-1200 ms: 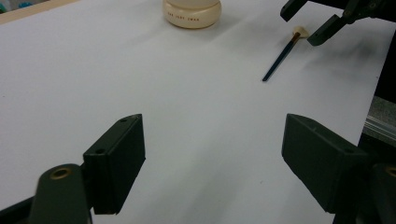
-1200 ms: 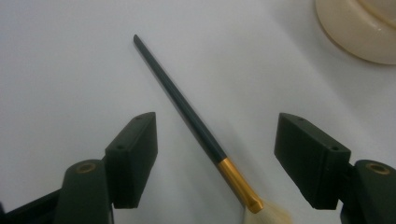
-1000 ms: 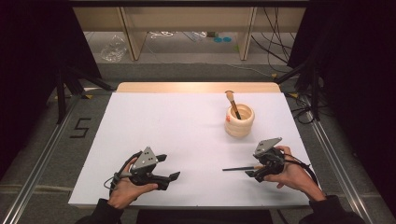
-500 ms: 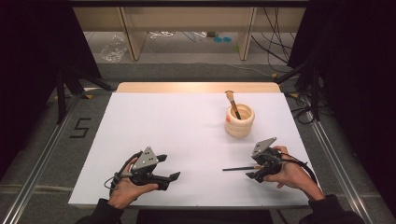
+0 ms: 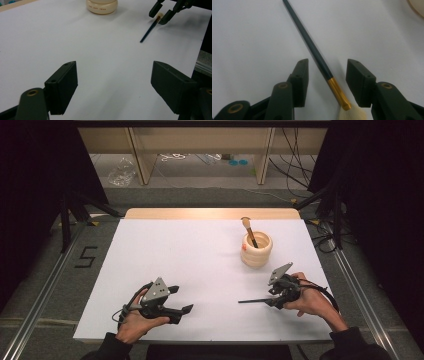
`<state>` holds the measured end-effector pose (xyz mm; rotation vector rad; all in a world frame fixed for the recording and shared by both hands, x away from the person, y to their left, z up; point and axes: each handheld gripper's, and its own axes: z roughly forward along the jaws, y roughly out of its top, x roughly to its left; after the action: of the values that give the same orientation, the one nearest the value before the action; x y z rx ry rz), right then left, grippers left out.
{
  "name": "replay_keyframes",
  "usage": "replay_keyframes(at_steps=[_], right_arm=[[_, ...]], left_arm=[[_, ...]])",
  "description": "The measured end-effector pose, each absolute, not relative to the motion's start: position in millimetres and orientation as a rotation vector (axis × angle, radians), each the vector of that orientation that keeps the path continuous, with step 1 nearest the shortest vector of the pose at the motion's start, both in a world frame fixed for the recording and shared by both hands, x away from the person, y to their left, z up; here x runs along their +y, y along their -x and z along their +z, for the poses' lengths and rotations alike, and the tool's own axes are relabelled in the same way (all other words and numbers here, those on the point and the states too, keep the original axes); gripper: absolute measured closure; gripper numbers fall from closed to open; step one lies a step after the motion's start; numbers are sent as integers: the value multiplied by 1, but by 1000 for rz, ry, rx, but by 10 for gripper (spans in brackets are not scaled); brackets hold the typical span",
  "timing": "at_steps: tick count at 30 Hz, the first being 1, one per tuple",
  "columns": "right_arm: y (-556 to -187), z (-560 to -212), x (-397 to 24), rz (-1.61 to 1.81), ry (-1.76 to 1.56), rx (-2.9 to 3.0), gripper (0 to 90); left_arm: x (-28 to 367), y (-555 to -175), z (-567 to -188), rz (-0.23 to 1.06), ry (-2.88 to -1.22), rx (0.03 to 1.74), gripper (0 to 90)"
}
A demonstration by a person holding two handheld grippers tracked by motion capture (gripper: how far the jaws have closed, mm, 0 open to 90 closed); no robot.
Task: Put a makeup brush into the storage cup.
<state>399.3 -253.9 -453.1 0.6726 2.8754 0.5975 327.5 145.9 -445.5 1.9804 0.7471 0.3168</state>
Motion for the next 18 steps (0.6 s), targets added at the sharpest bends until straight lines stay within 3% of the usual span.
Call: replay_keyframes(at_steps=[18], right_arm=[[-407,-457,-245,518,-642,2952,678]], left_arm=[[146,-328,-445,311,-1983,750,215]])
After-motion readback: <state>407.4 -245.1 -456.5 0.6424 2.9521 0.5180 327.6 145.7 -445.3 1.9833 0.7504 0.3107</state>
